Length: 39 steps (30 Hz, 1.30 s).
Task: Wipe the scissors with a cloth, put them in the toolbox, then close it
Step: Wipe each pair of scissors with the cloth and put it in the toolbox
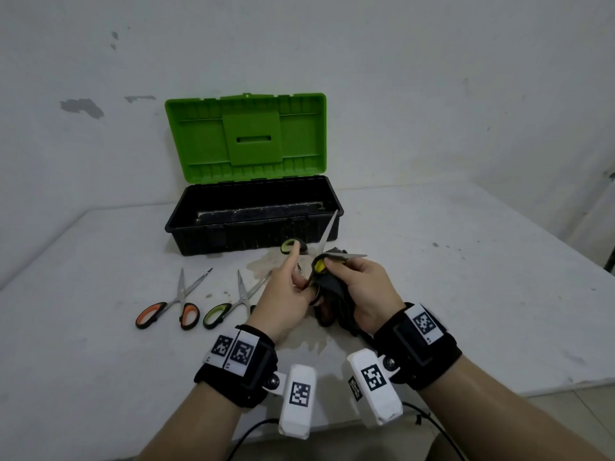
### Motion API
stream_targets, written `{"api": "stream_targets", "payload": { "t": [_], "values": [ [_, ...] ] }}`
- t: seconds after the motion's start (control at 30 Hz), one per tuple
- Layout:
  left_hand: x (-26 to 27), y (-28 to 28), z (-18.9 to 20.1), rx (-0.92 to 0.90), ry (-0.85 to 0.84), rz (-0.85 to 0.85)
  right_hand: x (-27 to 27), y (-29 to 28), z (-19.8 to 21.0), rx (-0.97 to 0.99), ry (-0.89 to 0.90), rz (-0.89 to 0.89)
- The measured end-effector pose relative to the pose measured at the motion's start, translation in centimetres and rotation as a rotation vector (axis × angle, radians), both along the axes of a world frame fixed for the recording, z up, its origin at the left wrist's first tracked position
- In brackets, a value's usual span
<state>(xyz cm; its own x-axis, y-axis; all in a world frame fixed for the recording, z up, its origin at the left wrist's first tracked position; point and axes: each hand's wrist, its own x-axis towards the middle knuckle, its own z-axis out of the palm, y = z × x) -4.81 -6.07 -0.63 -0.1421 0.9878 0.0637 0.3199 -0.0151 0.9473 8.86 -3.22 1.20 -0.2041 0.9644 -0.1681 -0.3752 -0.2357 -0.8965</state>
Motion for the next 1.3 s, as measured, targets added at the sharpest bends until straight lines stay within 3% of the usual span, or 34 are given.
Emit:
{"api": "stream_targets", "payload": {
  "t": [0.23, 0.37, 0.6, 0.77, 1.0, 1.3],
  "values": [
    [-1.4, -0.4, 0.0, 0.03, -0.1, -0.075, 3.7, 0.7, 0.1, -0.019, 0.006, 0.26],
    [-2.3, -0.9, 0.3, 0.098, 0.012, -0.046, 6.4, 2.2, 1.0, -0.009, -0.048, 0.203],
    [-2.0, -1.3, -0.1, 0.137, 0.26, 0.034, 6.6, 3.9, 3.5, 0.249, -0.158, 0.089],
    [-0.9, -1.0, -0.4, 0.16, 0.297, 0.003, 4.0, 3.4, 1.8, 0.228, -0.33, 0.179],
    [-0.6, -0.9, -0.5, 0.158, 0.315, 0.001, 3.0, 3.8, 2.6, 0.091, -0.251, 0.178],
    [-0.3, -1.7, 0.5, 0.118, 0.21, -0.079, 3.1, 4.2, 2.9, 0.073, -0.338, 0.195]
  ]
}}
